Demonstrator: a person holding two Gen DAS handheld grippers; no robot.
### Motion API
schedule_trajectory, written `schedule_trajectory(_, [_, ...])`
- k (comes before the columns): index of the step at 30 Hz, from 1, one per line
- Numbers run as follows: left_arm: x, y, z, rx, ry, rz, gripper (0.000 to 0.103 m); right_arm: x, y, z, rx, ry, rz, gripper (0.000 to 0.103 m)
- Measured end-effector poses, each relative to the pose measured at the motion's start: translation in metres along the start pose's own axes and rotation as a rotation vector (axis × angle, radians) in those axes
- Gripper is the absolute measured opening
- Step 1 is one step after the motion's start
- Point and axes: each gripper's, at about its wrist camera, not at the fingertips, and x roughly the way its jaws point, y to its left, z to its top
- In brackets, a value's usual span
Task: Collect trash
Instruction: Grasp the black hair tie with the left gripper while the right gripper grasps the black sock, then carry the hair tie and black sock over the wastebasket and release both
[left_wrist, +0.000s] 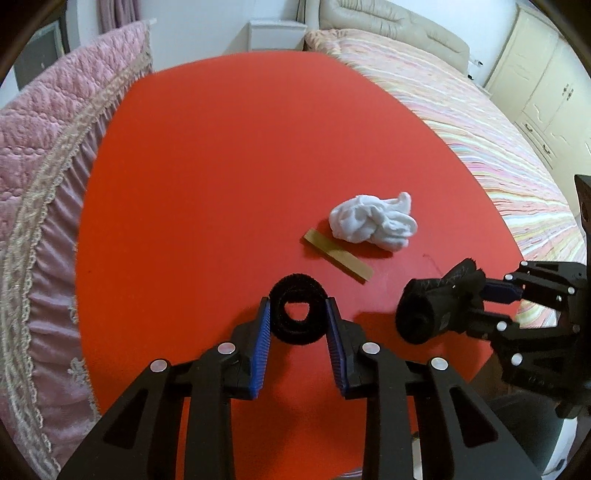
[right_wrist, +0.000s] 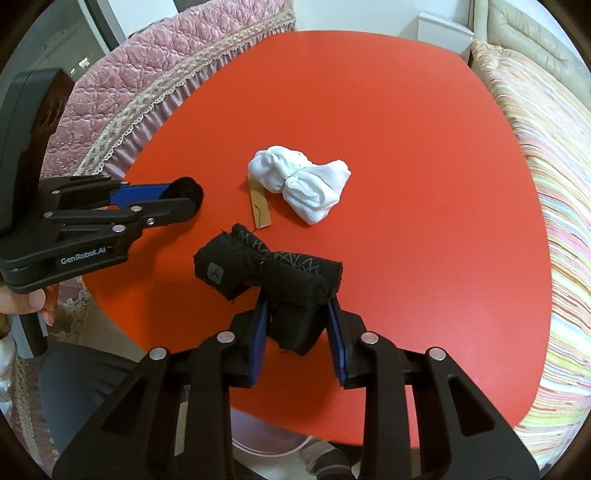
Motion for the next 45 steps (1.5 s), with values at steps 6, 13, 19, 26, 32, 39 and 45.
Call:
schedule_trajectory(6, [-0.023,-0.013,-0.020,0.029,-0.041,0.009,0.029,-0.026,0.005,-0.024,0.004,-0.041,-0.009,0.029])
schedule_trajectory(13, [-0.052,-0.024,-0.060,0.059,-0.088,-0.012,0.029,-0.056,0.013,-0.065,0.012,-0.088,-0.014,0.029])
schedule_trajectory(19, [-0.069,-0.042,-0.096,0.080,-0.108,-0.033,0.029,-0.066,0.027,-0.110,0.011,-0.088,-0.013,0.029])
schedule_trajectory(26, [-0.057,-0.061,-0.143,0.084,-0.060,-0.076,0.029,-0.042,0.036,-0.163,0.044,-0.021,0.021,0.029])
schedule_trajectory(32, [-0.020,-0.064,-0.174,0.078,0.026,-0.099,0.029,-0.002,0.032,-0.193,0.083,0.061,0.045,0.029])
schedule_trajectory(39, [0.040,-0.059,-0.202,0.047,0.141,-0.141,0.029,0.065,0.018,-0.220,0.131,0.196,0.074,0.029])
schedule_trajectory(45, [0.086,-0.057,-0.226,0.010,0.241,-0.190,0.029,0.106,0.013,-0.228,0.155,0.285,0.084,0.029])
